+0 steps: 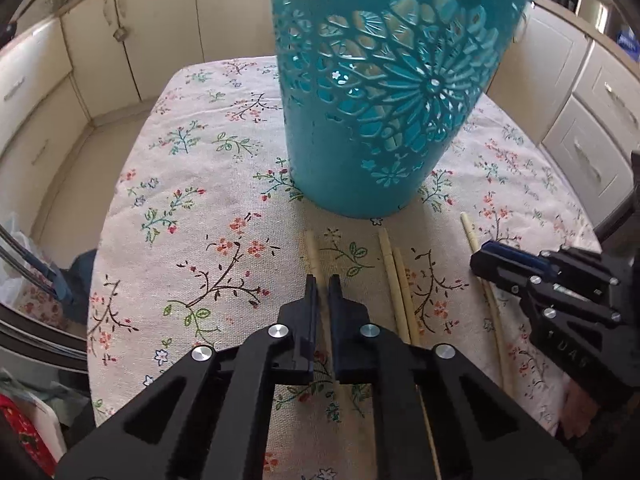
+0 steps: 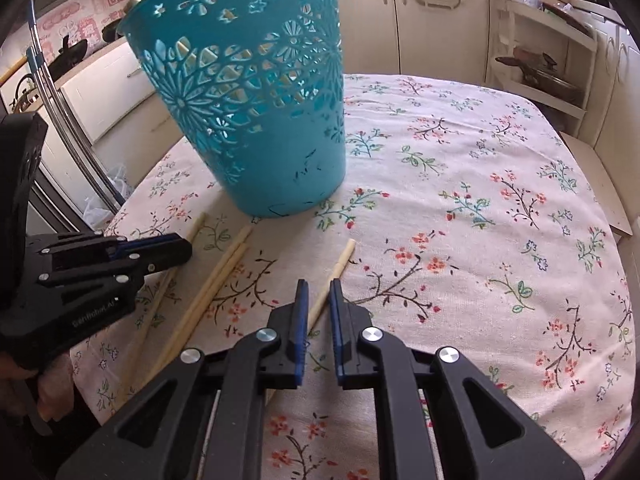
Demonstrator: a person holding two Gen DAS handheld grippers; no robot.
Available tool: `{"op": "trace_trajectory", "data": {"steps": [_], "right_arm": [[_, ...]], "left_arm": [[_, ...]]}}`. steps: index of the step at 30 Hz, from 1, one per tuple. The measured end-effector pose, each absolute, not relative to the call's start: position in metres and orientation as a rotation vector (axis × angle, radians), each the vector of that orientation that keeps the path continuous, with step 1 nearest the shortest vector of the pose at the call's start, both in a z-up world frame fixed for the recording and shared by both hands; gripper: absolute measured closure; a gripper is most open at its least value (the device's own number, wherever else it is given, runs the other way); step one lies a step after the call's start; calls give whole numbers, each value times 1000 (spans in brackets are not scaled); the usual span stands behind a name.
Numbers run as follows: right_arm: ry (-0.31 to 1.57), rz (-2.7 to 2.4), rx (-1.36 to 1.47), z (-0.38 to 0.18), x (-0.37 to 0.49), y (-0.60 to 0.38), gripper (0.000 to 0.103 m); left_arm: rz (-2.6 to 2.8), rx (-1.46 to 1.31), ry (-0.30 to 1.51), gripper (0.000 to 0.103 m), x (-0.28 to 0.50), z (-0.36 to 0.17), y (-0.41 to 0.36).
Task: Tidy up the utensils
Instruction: 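Lift the chopstick with the left gripper over the cup and open it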
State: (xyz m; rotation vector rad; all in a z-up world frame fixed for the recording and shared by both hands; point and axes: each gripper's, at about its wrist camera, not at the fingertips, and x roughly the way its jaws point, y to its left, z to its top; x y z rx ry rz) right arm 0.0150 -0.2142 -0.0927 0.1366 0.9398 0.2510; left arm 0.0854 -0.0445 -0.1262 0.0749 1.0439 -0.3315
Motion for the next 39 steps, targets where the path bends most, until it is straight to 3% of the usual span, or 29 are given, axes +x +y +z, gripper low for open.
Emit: {"op": "trace_trajectory", "data": {"steps": [19,32,39], "right_arm": [[927,244,158,-94,7,-215,92],[927,259,197,-93,9,-224,92],[926,273,234,-95,10,-232,92]], "left_arm": [[-352,10,887,98,60,-60,-17],[-444,-193,501,98,58,78,5],[-439,-247,385,98,78,115,-1]]}}
